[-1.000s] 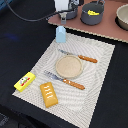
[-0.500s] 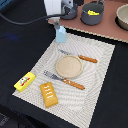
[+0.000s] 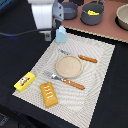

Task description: Interact with the objects in diverse but meaningful ways.

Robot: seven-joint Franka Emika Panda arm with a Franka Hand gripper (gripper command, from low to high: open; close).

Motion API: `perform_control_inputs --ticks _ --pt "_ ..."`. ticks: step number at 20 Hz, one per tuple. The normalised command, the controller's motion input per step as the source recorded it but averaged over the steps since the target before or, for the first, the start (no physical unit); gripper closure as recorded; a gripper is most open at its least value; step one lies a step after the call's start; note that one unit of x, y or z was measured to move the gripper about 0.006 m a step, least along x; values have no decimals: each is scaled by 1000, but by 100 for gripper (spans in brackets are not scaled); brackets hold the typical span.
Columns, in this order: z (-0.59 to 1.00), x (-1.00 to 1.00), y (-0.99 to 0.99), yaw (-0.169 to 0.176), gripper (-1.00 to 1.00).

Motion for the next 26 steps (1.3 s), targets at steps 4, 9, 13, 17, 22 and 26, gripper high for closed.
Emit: perform_control_inputs --ticks 4,9,13,17,22,26 --pt "-134 -134 -865 19 -100" --pt "-181 -49 -759 -61 -100" --pt "-225 -75 -711 -74 -100" --pt "-161 -20 -549 -57 -100" --pt "-107 0 -349 -30 -100" --pt "18 147 -49 19 -100"
